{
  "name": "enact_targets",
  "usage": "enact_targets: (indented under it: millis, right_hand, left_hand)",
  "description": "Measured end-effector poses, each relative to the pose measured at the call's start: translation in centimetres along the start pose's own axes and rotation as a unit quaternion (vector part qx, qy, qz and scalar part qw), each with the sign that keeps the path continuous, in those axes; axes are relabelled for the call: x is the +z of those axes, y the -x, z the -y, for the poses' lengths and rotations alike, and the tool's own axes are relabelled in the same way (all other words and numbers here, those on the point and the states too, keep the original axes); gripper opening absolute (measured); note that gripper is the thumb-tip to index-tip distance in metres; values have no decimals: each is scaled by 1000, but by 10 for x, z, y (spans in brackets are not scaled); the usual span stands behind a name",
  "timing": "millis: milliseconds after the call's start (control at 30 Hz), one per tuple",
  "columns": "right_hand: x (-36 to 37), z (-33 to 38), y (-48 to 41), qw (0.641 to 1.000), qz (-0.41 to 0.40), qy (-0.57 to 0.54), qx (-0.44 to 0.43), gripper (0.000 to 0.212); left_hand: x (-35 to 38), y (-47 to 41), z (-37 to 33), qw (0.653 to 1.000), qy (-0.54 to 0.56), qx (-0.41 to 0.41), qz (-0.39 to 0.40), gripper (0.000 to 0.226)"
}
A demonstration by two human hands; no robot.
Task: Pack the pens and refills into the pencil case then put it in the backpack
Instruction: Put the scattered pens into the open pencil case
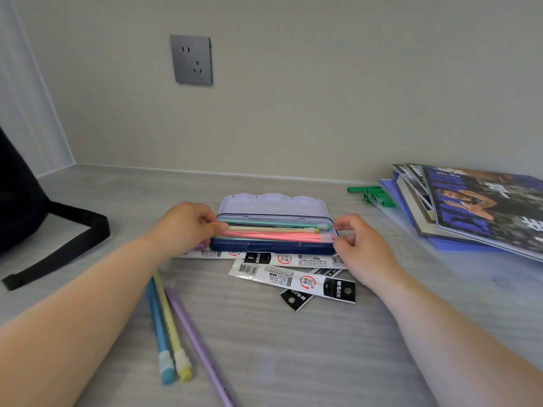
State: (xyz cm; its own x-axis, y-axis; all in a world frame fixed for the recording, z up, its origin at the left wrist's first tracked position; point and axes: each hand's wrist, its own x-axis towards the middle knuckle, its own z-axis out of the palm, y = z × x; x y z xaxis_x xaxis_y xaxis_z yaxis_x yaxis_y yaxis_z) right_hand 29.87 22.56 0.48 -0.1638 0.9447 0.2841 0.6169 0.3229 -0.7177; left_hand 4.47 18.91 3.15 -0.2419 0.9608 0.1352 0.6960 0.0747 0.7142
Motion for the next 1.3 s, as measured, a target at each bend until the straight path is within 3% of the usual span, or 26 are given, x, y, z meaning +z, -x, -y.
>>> enact_targets:
  millis: [167, 367, 600, 700, 800, 933, 1067, 1300]
  right_hand:
    - [0, 0, 0, 1000, 1, 4, 0, 25]
    - [0, 0, 0, 1000, -2, 3, 1, 26]
    - [1, -2, -1, 1000, -1, 1, -2, 25]
    - [1, -2, -1, 1000, 1, -2, 1, 25]
    - [1, -2, -1, 1000, 0, -4, -1, 23]
    - [1, -1, -1, 1000, 0, -6, 0, 23]
    - [1, -2, -1, 1000, 0, -2, -6, 23]
    - [2, -2, -2, 1000, -5, 7, -2, 24]
  left_hand:
    - [3, 2, -4, 999, 41, 9, 28, 28]
    - [2, -6, -3, 986, 150, 23, -65, 25]
    - [14, -7, -6, 984, 176, 21, -12, 20]
    - [26, -7, -10, 996, 63, 48, 28, 24]
    - [30, -8, -12, 996, -50, 72, -21, 9]
    - [29, -14, -9, 987, -84, 134, -38, 24]
    - [31, -19, -2, 992, -87, 88, 14, 33]
    - [15, -13, -5, 999, -18, 45, 10, 32]
